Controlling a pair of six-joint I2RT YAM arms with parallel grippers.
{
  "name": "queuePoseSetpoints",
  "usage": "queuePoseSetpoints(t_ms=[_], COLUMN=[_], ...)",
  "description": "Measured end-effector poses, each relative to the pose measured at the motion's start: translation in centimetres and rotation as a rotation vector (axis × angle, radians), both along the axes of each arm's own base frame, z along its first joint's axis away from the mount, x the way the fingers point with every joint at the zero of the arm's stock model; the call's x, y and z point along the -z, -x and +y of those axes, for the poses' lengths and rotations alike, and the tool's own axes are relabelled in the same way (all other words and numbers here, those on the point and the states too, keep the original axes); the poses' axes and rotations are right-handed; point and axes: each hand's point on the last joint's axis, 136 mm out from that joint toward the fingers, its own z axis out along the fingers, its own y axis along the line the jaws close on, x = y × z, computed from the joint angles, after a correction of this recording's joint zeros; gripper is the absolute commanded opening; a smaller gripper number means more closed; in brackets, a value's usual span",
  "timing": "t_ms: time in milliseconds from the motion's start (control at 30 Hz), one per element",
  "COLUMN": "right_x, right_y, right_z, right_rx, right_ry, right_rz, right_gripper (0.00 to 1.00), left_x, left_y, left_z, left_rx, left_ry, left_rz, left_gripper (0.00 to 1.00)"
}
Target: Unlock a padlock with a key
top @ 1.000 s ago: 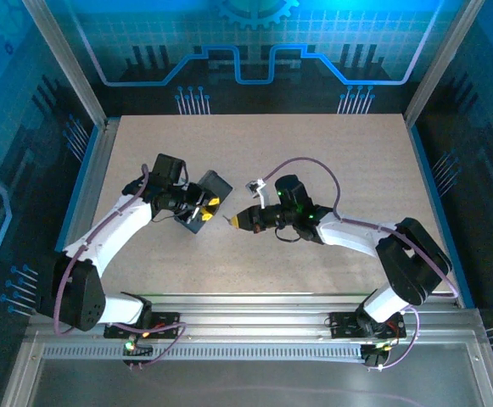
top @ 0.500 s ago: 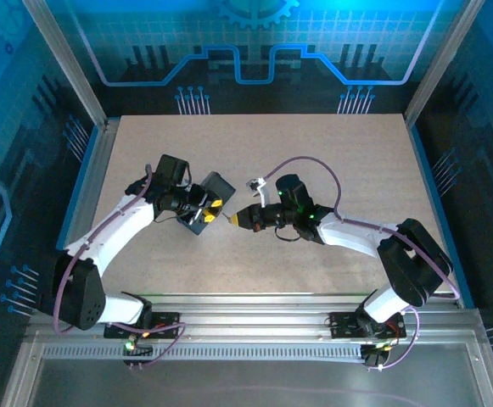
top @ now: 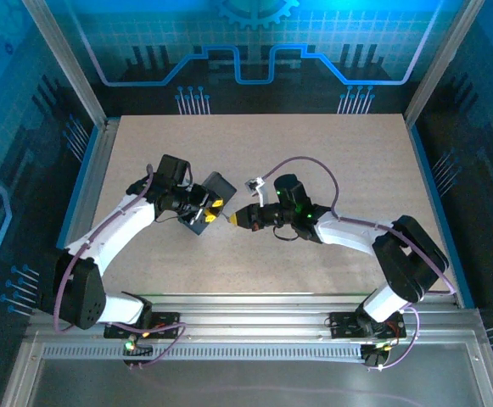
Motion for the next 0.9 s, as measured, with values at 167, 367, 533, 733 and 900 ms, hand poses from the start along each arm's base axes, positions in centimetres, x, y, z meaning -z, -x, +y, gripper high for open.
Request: queuePoseSetpoints(t_ms=[167,367,533,733,900], right_x=[0.22,0.21,0.17,0.15,0.13], right_y=[-0.02,-0.06,-0.02,-0.02,-0.02], right_z=[0.05,0.12,0.14,0.14,0.15], right_rx=[0.000,-0.001,-0.004,-0.004,-0.005], right_ry=[0.001,-0.003,-0.005,-0.006,-0.006], right_rz=[0.007,0.008,0.007,0.007,0.006], right_gripper=[0.00,0.00,0.00,0.00,0.00], left_x=[-0.05,-0.02,0.19,0.31,0.33], left_y=[-0.08,-0.13,-0.15,-0.17,-0.17], left_z=[-0.02,0.01,0.01,0.00,0.00], left_rx=[0.000,-0.002,-0.002,-0.002,-0.002], left_ry=[0.001,-0.002,-0.003,-0.005,-0.005], left_rz=[-0.004,-0.005,0.001,0.004,0.005], left_gripper=[0.00,0.00,0.00,0.00,0.00])
